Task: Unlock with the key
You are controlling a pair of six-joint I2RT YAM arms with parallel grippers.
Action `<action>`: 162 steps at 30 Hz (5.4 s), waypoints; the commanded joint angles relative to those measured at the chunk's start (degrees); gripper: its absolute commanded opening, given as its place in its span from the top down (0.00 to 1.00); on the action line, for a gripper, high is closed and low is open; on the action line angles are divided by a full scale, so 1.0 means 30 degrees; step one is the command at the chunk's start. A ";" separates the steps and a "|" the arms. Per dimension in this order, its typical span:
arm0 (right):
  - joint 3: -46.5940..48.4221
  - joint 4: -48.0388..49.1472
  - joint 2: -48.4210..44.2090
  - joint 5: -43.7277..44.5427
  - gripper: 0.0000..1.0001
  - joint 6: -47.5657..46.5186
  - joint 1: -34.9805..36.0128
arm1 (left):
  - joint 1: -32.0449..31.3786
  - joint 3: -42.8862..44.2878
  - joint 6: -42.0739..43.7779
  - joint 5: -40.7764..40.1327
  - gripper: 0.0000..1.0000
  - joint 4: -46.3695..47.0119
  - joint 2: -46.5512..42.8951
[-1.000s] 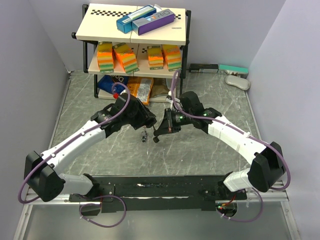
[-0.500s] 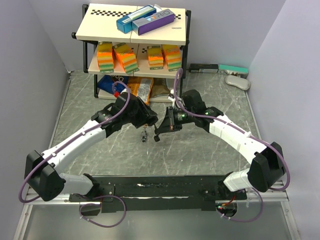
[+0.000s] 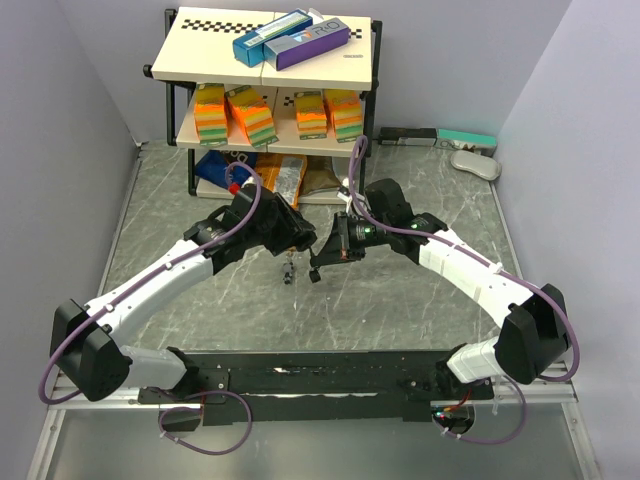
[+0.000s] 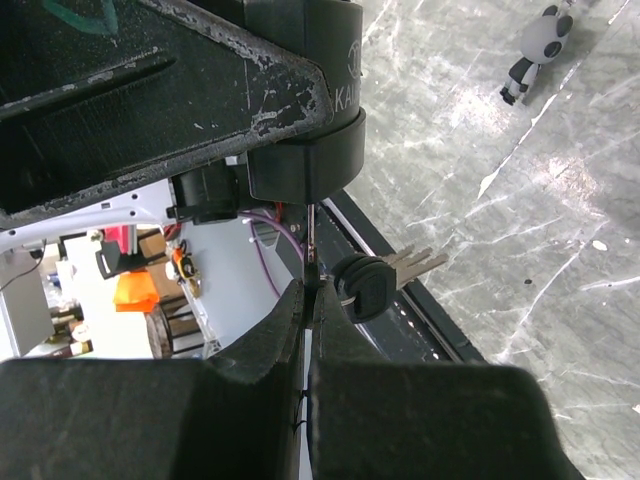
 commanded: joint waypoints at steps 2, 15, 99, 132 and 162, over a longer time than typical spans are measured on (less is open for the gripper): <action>0.1280 0.1633 0.0466 0.1455 1.00 0.0534 -0.0597 | -0.0578 0.0463 -0.0720 0.1123 0.99 0.1137 -0.0669; 0.2393 0.1603 0.0876 0.2773 1.00 -0.0373 -0.0568 | -0.0900 0.0257 -0.0720 0.1474 0.99 0.1167 -0.0934; 0.3185 0.2512 0.0056 0.7959 1.00 -0.3977 -0.1417 | -0.1193 0.1928 -0.0661 0.5253 0.99 0.2513 0.2083; -0.0010 -0.0916 -0.0999 0.7459 1.00 -0.0843 -0.1271 | 0.0566 -0.0065 -0.1980 0.6953 0.99 0.4304 0.3110; 0.0257 0.6904 -0.0441 0.6503 1.00 0.1735 -0.2910 | -0.1193 0.0932 -0.0957 0.6250 0.99 0.6379 0.2848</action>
